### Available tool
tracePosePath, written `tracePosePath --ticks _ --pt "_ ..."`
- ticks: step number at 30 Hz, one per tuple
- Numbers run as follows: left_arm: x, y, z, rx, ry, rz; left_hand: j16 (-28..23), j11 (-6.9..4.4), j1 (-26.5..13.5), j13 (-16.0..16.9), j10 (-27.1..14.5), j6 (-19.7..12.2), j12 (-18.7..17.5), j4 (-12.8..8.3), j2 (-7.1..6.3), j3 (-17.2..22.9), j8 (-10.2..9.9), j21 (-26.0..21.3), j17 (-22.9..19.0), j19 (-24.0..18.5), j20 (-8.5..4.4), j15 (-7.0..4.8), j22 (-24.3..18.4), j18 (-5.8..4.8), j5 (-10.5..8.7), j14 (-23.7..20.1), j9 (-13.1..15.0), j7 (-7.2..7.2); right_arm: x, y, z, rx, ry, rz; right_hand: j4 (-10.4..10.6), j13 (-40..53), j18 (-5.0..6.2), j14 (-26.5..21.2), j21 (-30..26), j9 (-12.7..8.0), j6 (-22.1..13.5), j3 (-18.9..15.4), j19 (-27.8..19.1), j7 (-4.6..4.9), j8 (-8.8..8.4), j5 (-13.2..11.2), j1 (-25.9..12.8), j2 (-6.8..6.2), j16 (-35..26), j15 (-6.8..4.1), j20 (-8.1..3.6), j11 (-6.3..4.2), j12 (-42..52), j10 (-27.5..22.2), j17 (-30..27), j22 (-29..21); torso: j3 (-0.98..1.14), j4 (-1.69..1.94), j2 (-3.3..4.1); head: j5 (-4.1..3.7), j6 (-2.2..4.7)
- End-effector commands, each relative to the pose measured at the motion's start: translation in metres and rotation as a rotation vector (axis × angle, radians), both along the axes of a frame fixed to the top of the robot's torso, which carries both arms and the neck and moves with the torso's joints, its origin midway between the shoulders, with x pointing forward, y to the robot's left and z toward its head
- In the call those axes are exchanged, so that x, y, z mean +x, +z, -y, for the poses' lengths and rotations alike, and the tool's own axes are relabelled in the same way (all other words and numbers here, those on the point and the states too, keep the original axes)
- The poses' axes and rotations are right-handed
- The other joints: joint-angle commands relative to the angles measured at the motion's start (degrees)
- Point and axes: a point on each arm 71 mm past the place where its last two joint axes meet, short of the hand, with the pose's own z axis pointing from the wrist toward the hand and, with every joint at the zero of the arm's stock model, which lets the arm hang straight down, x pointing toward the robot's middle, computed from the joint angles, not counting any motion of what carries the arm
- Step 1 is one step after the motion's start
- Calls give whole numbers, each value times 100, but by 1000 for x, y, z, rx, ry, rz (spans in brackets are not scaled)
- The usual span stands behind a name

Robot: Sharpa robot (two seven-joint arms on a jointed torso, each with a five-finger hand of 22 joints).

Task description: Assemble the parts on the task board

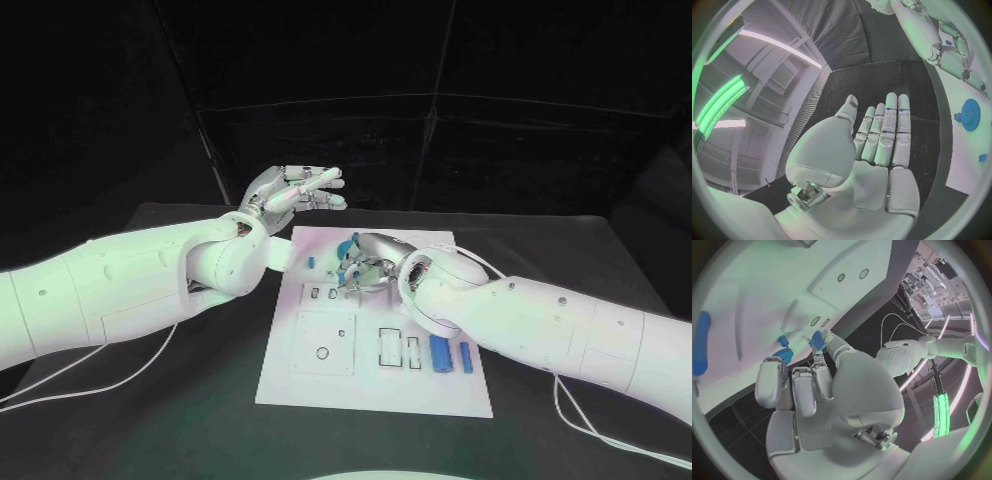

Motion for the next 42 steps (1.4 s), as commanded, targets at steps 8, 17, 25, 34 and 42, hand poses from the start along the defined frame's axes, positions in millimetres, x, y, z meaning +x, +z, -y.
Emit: tracePosePath --ticks 8,17,25,34,42 --pt "0 2 1 -4 -13 11 25 -5 0 -4 41 21 6 -35 38 3 5 35 10 42 6 3 9 81 18 41 -11 16 -2 -6 -5 -41 12 -7 7 196 5 430 -29 8 51 36 -25 -22 16 21 -69 15 -35 -15 -7 12 -25 -28 673 -9 -3 -3 -4 0 -20" --pt "1 2 2 -5 -16 11 20 -1 -5 -6 39 18 0 -36 35 0 0 35 12 42 6 5 9 79 18 40 -14 24 -4 -11 -7 -49 16 -17 9 195 5 430 -30 6 47 40 -24 -21 14 31 -82 7 -35 -14 -6 13 -27 -29 674 -8 2 1 -3 1 -31" --pt "0 2 2 -6 -18 11 10 3 -8 -7 38 18 -6 -37 33 -2 -5 34 12 38 6 9 7 76 19 33 -15 28 -3 -14 -6 -66 15 -14 9 195 5 430 -30 6 47 40 -24 -21 14 31 -82 7 -35 -14 -6 13 -27 -29 674 -8 1 0 -1 13 -38" --pt "0 2 2 -6 -20 11 -1 6 -11 -8 38 18 -11 -38 34 -3 -9 32 12 34 7 13 6 74 19 23 -17 30 -4 -16 -5 -84 14 -8 8 192 5 430 -31 5 43 43 -23 -20 13 37 -94 -4 -35 -13 -5 14 -30 -32 675 -8 4 -4 1 13 -58" --pt "1 2 3 -7 -21 10 -4 7 -11 -8 38 18 -13 -39 34 -3 -10 32 13 33 8 14 5 73 19 21 -18 31 -3 -18 -4 -100 13 -8 4 190 5 431 -32 3 39 44 -23 -19 12 38 -103 -19 -35 -12 -4 15 -33 -34 678 -8 -1 -4 0 11 -68"
